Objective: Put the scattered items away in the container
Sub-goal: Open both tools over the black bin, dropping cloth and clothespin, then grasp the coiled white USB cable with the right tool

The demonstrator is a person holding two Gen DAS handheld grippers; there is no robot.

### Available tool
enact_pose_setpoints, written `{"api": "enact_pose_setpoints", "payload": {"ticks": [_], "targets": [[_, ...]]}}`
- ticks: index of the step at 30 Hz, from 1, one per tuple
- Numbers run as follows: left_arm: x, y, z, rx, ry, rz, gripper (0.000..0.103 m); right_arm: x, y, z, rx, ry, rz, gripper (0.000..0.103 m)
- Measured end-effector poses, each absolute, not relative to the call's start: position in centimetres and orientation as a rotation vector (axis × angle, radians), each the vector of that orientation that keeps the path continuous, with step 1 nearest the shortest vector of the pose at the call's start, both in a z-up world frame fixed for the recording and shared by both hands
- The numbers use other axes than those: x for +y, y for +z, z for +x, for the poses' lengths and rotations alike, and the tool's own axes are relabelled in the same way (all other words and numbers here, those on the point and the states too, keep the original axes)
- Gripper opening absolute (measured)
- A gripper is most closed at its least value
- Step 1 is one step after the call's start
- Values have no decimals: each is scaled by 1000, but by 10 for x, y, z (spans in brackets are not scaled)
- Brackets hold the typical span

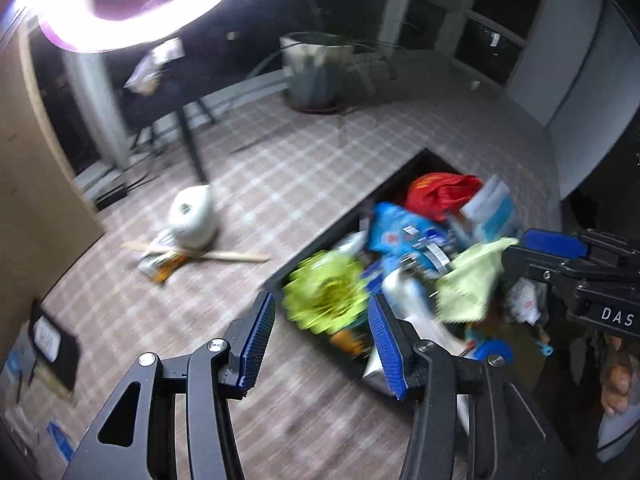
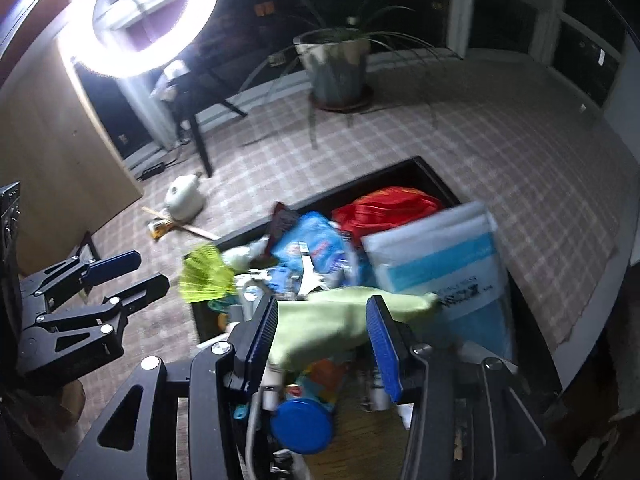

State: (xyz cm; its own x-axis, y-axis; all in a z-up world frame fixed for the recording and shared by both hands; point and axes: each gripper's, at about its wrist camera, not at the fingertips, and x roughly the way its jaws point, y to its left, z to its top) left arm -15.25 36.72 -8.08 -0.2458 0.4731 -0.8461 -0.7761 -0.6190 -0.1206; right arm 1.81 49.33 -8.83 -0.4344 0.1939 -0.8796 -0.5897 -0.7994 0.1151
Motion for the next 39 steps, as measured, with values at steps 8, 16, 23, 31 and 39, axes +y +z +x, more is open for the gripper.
{"api": "enact_pose_setpoints", "payload": {"ticks": [8,16,23,31,39], "targets": [[259,-94,-175,426,2126,-1259,53,440,-101,-41,475,2422,-1445,42],[115,-126,-209,348,2308,-1459,53,364,-128,-112,396,2538,-1659,42],[15,-156,-220,209,2357,-1572,52,281,-154,-164,326,2627,-1866,42],[28,-174,-222,325,2268,-1507,53,222,-192,-219,491,2589,-2063,33],[56,-196,-226,366,2154,-1539,53,202,-227,-242,730,2474,-2186,26]]}}
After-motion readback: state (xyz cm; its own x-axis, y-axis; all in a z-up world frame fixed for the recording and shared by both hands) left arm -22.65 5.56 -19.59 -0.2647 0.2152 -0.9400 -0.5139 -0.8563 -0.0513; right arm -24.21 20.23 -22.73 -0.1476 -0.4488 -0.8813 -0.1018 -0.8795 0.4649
